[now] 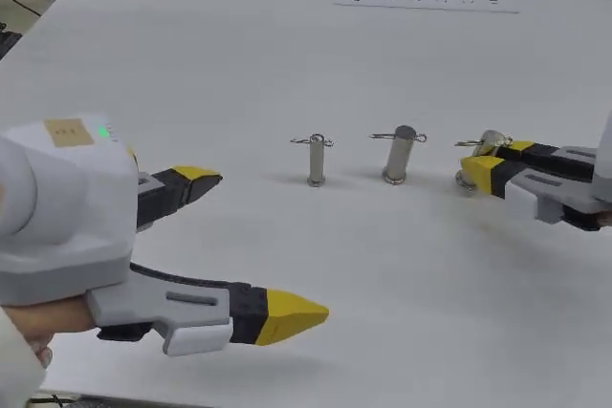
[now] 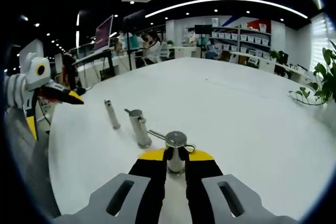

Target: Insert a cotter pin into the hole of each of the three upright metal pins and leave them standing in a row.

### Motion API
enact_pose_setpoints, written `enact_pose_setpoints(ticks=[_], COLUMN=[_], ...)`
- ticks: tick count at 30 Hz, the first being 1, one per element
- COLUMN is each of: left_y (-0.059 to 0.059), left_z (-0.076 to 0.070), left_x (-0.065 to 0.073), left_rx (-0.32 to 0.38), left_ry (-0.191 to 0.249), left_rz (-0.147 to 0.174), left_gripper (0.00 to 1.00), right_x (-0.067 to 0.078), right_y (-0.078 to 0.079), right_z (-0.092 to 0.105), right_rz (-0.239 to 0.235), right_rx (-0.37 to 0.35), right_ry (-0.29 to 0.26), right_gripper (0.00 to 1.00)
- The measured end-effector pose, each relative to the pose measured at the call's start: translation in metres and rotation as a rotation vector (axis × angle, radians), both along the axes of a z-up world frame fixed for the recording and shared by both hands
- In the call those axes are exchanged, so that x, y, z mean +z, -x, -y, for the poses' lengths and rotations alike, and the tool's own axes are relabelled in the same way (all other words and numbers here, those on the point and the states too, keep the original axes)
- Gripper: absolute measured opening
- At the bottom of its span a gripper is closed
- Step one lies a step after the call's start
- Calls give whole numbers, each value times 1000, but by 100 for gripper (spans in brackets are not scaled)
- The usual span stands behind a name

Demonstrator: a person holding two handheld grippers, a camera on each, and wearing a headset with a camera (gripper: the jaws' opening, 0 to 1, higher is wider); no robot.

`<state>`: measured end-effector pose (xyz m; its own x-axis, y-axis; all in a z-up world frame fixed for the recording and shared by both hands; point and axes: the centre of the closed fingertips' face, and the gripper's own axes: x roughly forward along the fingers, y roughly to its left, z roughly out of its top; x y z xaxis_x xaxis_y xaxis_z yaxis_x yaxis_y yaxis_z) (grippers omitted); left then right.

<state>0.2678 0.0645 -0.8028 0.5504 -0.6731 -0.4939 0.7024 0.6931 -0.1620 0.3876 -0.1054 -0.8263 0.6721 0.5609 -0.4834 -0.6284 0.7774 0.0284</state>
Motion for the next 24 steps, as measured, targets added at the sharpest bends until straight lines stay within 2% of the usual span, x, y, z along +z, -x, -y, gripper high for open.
enact_pose_setpoints(ticks=[5, 6, 7, 11, 12, 13, 15, 19, 24], left_y=[-1, -1, -4, 0, -1, 0, 0, 0, 1], left_z=[-1, -2, -5, -7, -7, -8, -9, -10, -11], left_x=[0, 0, 2, 4, 4, 4, 4, 6, 6], left_rx=[1, 4, 22, 38, 41, 44, 49, 50, 51], left_ry=[-3, -13, -28, 10, 12, 14, 15, 15, 8], left_rz=[8, 15, 39, 11, 11, 8, 5, 8, 6], left_gripper=[98, 97, 97, 94, 94, 95, 96, 97, 98], right_x=[-4, -3, -3, -8, -9, -10, -10, -10, -9], right_y=[0, -1, -3, -5, -5, -5, -6, -7, -7], right_z=[1, 1, 3, 6, 6, 8, 10, 11, 13], right_rz=[7, 14, 18, 21, 19, 6, 12, 36, 43], right_rx=[-40, -52, -78, -114, -126, -168, -190, -199, -224], right_ry=[26, 29, 31, 67, 62, 35, 35, 39, 22], right_gripper=[13, 13, 13, 13, 13, 13, 13, 13, 14])
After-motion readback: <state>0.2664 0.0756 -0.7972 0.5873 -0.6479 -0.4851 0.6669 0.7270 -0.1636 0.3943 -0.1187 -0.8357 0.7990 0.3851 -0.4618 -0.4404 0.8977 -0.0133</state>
